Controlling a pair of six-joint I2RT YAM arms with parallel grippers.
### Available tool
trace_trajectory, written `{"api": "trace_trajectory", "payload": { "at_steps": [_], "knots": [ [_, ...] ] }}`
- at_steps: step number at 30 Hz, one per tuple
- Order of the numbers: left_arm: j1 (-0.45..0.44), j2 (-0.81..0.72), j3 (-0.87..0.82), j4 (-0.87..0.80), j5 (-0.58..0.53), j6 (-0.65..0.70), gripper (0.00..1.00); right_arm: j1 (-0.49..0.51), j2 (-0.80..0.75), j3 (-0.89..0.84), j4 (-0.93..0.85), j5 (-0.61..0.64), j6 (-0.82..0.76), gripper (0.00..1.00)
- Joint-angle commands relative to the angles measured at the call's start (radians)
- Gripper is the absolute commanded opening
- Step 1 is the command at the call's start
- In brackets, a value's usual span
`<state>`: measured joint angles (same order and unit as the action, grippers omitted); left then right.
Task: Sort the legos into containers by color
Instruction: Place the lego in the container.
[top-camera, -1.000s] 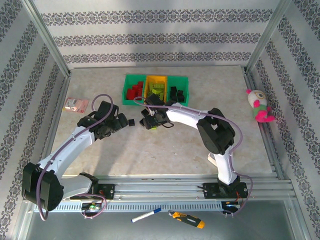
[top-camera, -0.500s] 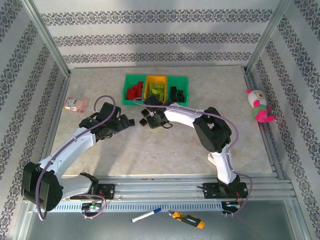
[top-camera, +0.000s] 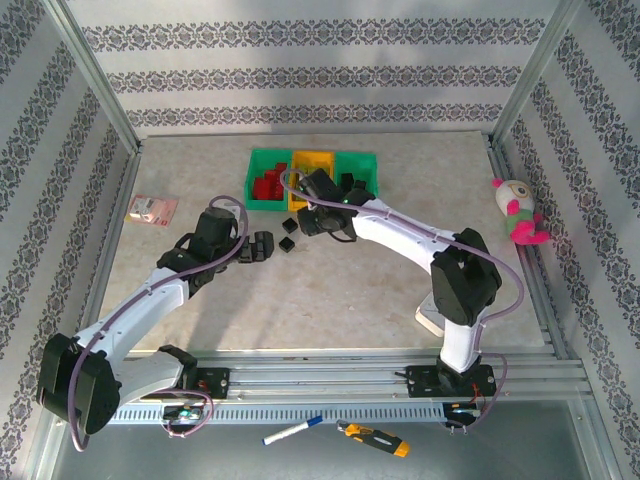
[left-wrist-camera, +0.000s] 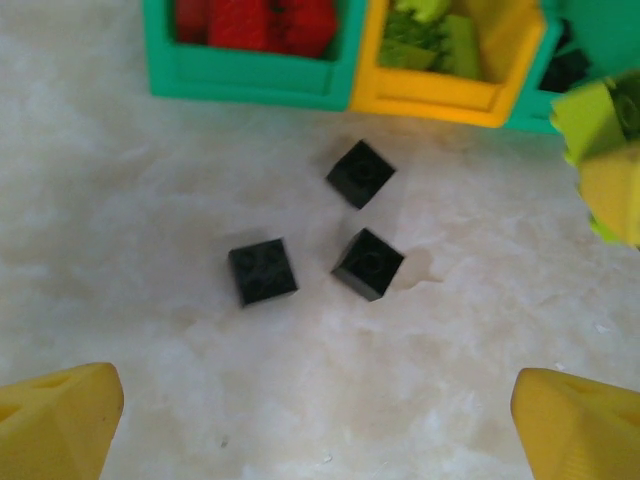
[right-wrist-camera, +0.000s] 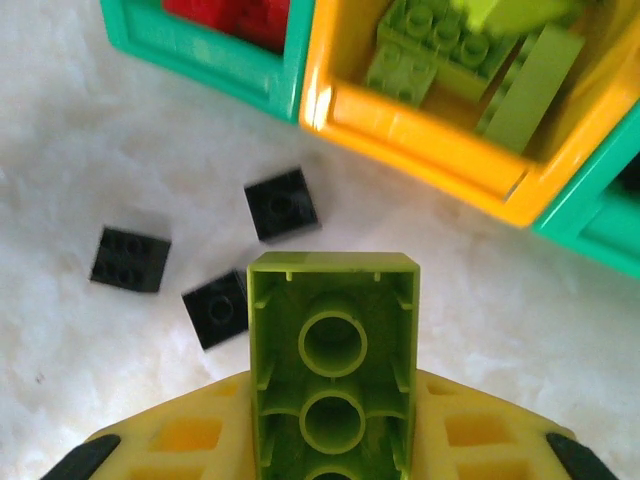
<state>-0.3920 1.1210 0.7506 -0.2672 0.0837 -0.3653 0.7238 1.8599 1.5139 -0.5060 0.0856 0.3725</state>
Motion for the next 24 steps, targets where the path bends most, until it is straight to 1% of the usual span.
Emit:
{"api": "trace_trajectory", "payload": {
  "at_steps": [1,3,5,9,14,20,21,22,24],
  "knots": [
    [-0.010,0.017,-0.008,0.135,0.106,0.172,0.99,-0.024,0.029,0.082,0.026,0.054,0.009,0.24],
    [-0.010,0.027,-0.015,0.168,0.153,0.212,0.99,-0.038,0.066,0.134,0.027,0.061,0.005,0.23],
    [-0.010,0.034,-0.029,0.211,0.176,0.231,0.99,-0.055,0.117,0.196,0.026,0.067,0.008,0.24],
    [-0.010,0.039,-0.065,0.299,0.141,0.223,0.99,-0.091,0.217,0.305,0.022,0.067,0.028,0.24],
    [-0.011,0.051,-0.076,0.325,0.178,0.283,0.99,-0.121,0.341,0.433,0.017,0.074,0.041,0.24],
    [-0.011,0.079,-0.082,0.360,0.197,0.293,0.99,-0.138,0.453,0.571,-0.020,0.079,0.026,0.27],
    [-0.011,0.088,-0.074,0.353,0.195,0.288,0.99,-0.141,0.464,0.595,-0.035,0.076,0.026,0.30],
    [-0.010,0.099,-0.064,0.341,0.194,0.282,0.99,-0.142,0.469,0.616,-0.051,0.067,0.027,0.34],
    [-0.010,0.126,-0.034,0.309,0.174,0.267,0.99,-0.147,0.465,0.647,-0.082,0.051,0.028,0.51]
  ]
}}
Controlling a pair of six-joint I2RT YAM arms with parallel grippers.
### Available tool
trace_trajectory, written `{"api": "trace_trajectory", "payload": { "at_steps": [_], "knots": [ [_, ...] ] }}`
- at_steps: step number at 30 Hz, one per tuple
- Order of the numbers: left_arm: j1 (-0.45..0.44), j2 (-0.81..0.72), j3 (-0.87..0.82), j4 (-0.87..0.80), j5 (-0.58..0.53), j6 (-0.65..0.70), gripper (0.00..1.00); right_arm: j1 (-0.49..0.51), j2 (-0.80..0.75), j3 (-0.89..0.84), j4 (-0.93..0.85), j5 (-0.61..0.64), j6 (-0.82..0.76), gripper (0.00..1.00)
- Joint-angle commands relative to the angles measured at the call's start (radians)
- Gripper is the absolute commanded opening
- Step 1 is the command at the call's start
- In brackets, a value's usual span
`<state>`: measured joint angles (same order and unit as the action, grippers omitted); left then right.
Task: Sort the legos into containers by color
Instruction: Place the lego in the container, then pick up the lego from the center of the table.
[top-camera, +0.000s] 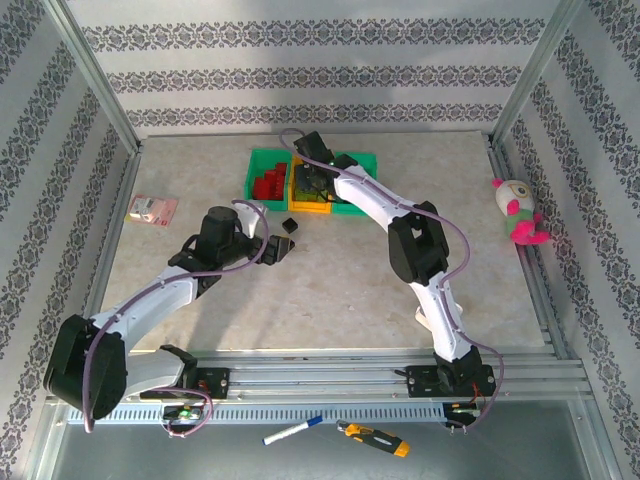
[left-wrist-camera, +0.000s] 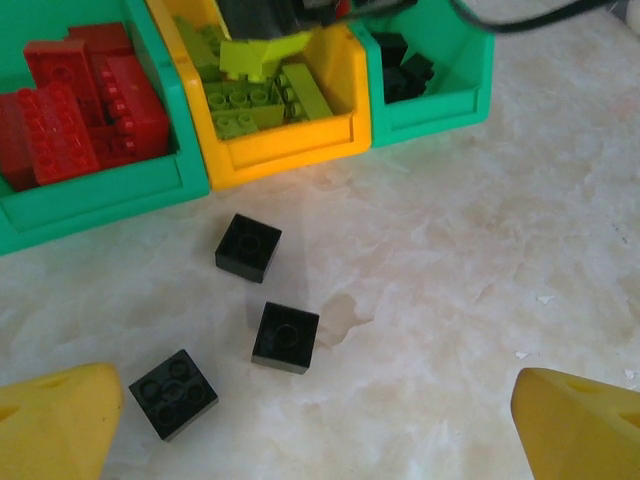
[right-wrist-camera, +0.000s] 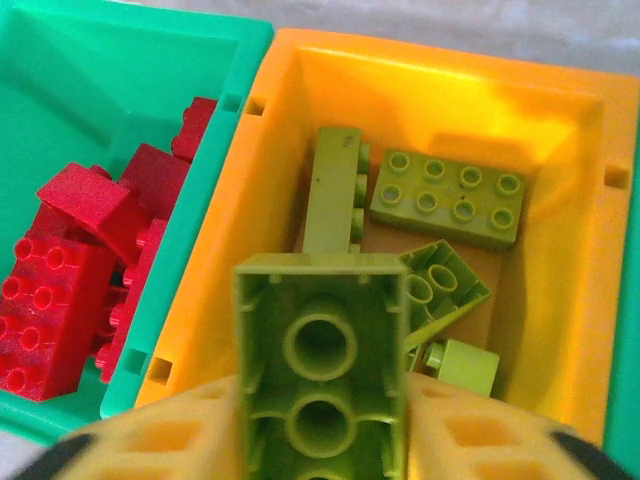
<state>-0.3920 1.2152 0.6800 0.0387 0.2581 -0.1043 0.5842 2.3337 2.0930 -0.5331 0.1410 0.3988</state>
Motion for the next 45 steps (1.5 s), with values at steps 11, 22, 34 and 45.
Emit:
{"api": "trace_trajectory", "payload": {
  "at_steps": [11,22,34,45],
  "knots": [
    [0.000,0.318,0.295,-0.252,-0.245,-0.278,0.99,-0.007,-0.308,-0.234,0.025,-0.036,-0.071,0.80],
    [0.037,0.584,0.602,-0.695,-0.293,-0.484,0.96,0.033,-0.523,-0.516,0.117,-0.110,-0.101,0.84],
    [0.042,0.674,0.633,-0.750,-0.267,-0.579,0.75,0.073,-0.506,-0.517,0.122,-0.127,-0.090,0.86],
    [0.045,0.739,0.662,-0.747,-0.237,-0.594,0.52,0.077,-0.514,-0.517,0.117,-0.125,-0.090,0.86]
  ]
}}
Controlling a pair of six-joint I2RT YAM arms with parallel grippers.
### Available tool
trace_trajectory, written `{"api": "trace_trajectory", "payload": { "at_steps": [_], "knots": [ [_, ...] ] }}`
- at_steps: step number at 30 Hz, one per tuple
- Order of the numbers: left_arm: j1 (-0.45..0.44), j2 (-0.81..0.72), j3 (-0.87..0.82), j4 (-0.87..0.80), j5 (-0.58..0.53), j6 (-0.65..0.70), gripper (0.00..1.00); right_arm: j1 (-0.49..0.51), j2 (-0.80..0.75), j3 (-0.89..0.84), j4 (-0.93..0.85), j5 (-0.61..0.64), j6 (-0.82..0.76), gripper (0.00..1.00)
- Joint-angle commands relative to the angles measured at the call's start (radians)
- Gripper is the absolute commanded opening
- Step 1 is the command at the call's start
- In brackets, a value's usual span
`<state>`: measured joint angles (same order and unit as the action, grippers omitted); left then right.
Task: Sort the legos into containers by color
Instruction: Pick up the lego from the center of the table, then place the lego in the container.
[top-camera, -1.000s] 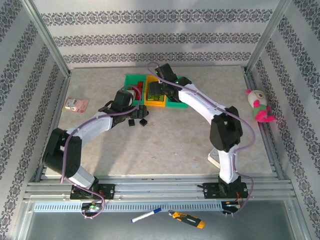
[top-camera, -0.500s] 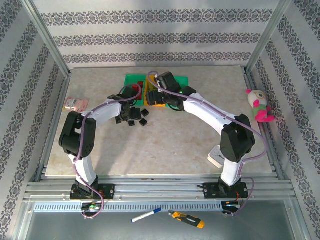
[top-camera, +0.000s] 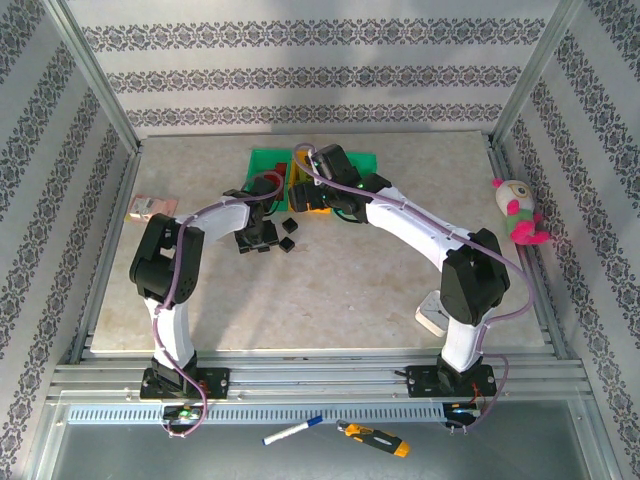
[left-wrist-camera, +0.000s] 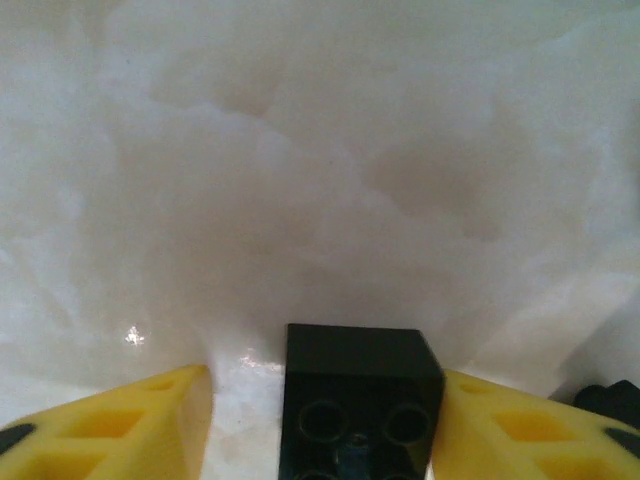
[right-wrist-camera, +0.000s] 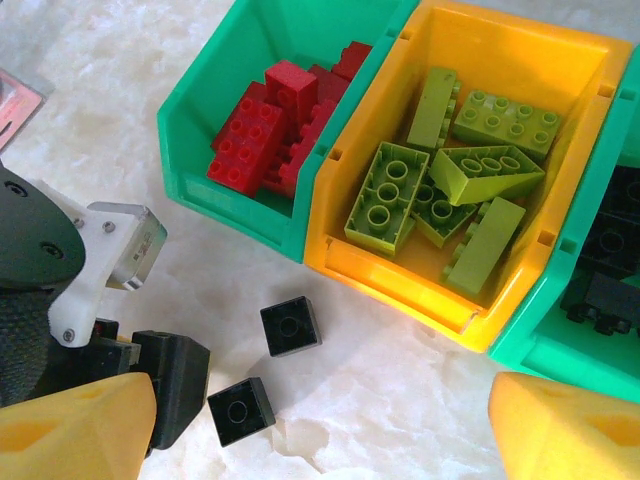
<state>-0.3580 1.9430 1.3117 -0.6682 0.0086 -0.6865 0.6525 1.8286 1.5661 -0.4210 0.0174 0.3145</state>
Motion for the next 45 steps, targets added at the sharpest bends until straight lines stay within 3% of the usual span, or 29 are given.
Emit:
{"api": "trace_trajectory", "payload": {
  "at_steps": [1,4,9,23,36,45],
  "knots": [
    [0.010,0.013,0.032,-0.043,0.015,-0.012,0.48,0.009,-0.012,0.007,0.005,-0.002,-0.005,0.86],
    [0.010,0.013,0.040,-0.054,0.012,-0.013,0.36,0.009,-0.028,-0.008,-0.003,-0.006,0.000,0.86],
    [0.011,-0.009,0.065,-0.079,0.012,0.007,0.31,0.008,-0.078,-0.055,-0.003,0.004,0.015,0.87],
    [-0.037,-0.017,0.327,-0.085,0.075,0.062,0.31,-0.047,-0.378,-0.361,0.028,0.095,0.166,0.87],
    [-0.177,0.202,0.661,0.086,0.094,0.169,0.31,-0.176,-0.591,-0.498,-0.026,0.092,0.140,0.87],
    [-0.214,0.409,0.932,0.049,0.116,0.175,0.31,-0.214,-0.674,-0.545,-0.053,0.102,0.151,0.87]
  ]
}}
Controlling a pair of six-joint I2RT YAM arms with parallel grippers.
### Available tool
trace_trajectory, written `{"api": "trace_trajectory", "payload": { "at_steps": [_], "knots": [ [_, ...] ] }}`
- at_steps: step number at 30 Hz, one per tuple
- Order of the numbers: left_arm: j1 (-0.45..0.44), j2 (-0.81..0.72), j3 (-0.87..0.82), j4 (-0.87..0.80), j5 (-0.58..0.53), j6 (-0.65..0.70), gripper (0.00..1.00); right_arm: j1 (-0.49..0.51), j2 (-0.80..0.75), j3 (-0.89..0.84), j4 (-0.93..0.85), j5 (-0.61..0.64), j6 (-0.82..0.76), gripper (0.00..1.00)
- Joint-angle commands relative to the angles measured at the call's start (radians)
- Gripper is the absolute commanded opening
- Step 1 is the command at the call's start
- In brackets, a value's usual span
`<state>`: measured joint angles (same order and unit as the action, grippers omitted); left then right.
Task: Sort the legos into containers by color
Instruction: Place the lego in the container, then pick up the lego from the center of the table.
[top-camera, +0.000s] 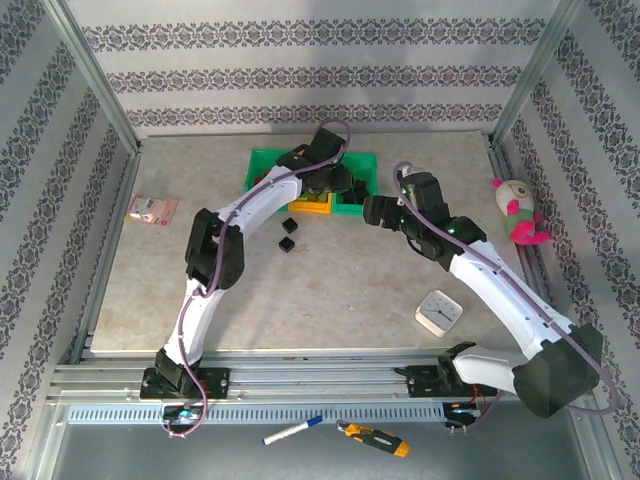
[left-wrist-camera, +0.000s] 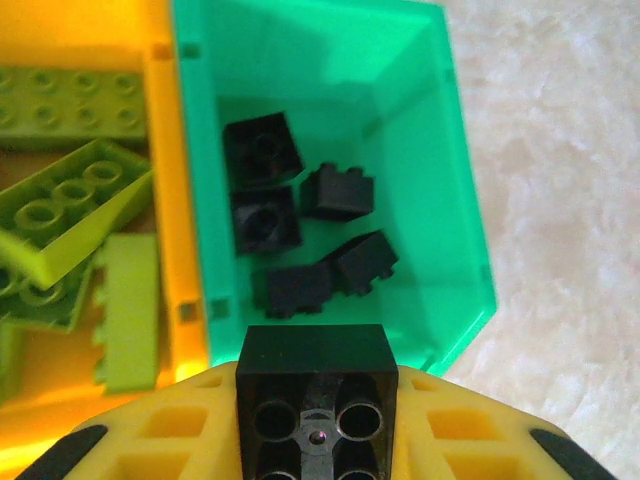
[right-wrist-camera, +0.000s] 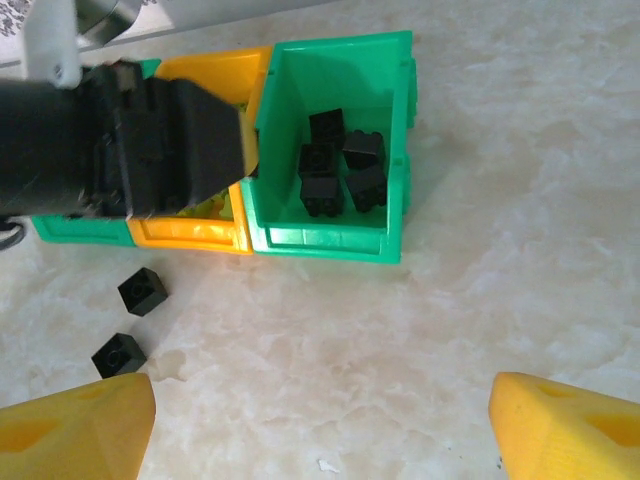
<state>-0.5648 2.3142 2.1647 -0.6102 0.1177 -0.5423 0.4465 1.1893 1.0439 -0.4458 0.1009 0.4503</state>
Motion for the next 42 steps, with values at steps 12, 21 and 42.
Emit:
{"api": "trace_trajectory", "payload": {
  "at_steps": [12,21,42],
  "knots": [
    [-0.006,0.164,0.314,-0.049,0.003,0.062,0.66,-0.014,-0.064,-0.031,-0.045,0.012,0.012,0.87],
    [-0.005,0.003,0.221,-0.077,-0.045,0.147,0.97,0.002,0.007,-0.014,0.002,-0.056,0.012,0.88],
    [0.109,-0.910,-1.025,0.236,-0.181,0.036,0.99,0.293,0.502,0.232,0.146,-0.033,-0.013,0.88]
  ]
}}
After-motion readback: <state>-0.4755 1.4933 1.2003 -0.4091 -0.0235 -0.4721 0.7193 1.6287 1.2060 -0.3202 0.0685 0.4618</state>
